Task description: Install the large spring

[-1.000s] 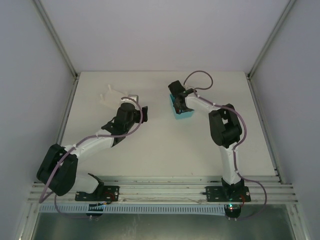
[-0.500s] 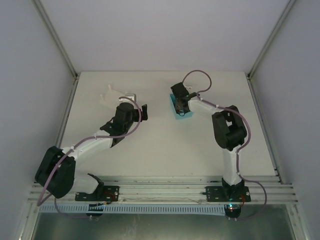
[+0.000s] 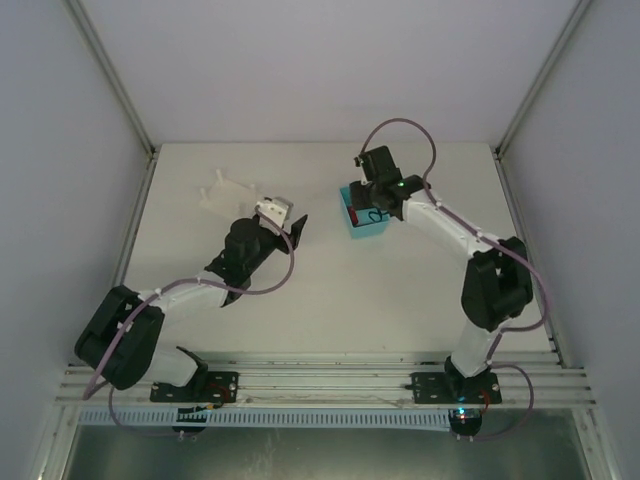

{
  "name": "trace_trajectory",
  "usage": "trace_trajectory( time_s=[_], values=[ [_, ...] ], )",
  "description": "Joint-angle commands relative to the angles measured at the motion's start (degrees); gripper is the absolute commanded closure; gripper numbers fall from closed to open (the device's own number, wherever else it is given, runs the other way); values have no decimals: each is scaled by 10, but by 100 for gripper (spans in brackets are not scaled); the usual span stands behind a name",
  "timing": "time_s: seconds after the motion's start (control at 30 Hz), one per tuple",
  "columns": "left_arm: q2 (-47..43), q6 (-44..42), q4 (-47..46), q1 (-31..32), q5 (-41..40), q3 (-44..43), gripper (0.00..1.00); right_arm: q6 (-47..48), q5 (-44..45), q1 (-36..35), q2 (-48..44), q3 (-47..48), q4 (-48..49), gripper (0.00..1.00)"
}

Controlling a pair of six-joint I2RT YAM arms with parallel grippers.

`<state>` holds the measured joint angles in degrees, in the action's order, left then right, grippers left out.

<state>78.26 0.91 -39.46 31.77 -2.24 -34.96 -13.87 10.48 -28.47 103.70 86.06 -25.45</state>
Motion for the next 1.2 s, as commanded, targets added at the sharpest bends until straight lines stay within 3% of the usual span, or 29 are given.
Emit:
trace_trajectory(
  time_s=[0.0,0.13,0.33,0.6,0.93,1.17],
  values=[
    [24,-126,-130,3,120,1,32,35,-104,-1,-60,-7,-46,86],
    [58,-151,-95,5,130,-36,22,43,-163,-5,-106,-19,-69,87],
    [101,-176,-84,37,131,-62,21,37,-195,-38,-138,-32,-71,87],
    [128,-181,-70,53,133,-89,28,33,-195,-78,-140,-24,-68,87],
    [124,-161,-45,52,122,-91,50,42,-191,-99,-131,-18,-83,87],
    [113,-144,-51,52,129,-82,47,48,-179,-105,-110,-2,-112,87]
  ],
)
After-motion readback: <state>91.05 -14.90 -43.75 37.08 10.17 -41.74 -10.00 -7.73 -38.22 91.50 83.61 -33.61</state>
